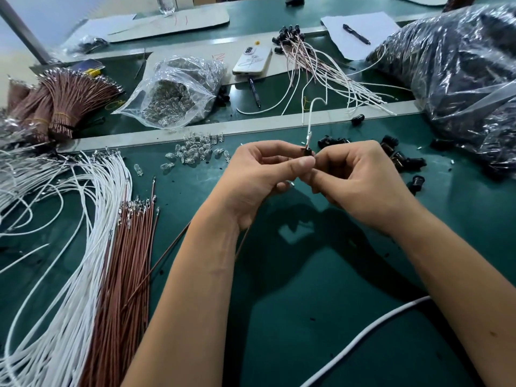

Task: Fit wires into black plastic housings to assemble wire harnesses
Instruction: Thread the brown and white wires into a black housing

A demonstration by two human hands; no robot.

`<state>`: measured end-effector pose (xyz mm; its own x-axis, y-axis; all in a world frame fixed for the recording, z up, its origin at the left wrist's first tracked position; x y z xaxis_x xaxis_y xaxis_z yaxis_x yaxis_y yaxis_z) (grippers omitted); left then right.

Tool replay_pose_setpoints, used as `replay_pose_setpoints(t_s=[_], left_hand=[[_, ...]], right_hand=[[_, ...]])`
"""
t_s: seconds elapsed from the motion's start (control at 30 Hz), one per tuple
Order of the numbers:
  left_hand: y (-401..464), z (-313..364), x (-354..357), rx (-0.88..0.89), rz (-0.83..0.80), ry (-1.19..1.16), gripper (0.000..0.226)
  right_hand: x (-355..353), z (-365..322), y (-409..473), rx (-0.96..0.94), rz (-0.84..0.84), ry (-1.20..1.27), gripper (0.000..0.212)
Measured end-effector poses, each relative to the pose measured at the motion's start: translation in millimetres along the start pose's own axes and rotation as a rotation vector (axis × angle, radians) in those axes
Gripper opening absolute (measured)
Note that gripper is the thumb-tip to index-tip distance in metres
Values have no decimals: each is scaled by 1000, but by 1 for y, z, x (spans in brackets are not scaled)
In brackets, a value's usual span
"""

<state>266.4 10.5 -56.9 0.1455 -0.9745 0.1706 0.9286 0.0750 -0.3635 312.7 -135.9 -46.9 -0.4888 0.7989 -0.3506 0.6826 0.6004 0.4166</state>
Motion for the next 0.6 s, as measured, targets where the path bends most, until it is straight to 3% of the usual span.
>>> replay_pose_setpoints(t_s=[0.1, 0.2, 0.37, 0.43, 0.5, 0.6], left_hand=[[0, 1, -1, 5, 55, -1, 18], [4, 1, -3, 20, 68, -282, 34], [6, 4, -15, 35, 44, -523, 22], [6, 4, -15, 22, 16, -534, 16], [5, 3, -12, -4, 4, -486, 15], [5, -2, -3, -52, 0, -370, 17]], right_hand=[[1, -3, 1, 0, -14, -38, 24], [7, -7, -1, 9, -155, -20, 24], [34, -12, -32, 199, -907, 239, 16], [37, -13, -40, 237, -1015, 289, 18], [38, -9, -29, 271, -789, 347, 28], [28, 3, -9, 300, -239, 420, 39]])
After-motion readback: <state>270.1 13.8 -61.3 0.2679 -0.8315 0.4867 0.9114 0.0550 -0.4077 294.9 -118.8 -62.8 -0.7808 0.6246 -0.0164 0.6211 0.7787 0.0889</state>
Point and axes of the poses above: each hand's wrist, its own y-axis towards the middle knuckle, its own x-axis out of the palm, z = x × y, the point moved 6 cm from there along y, towards the middle knuckle, and after that the axes turned 13 degrees about -x, right-handed, at the moved point
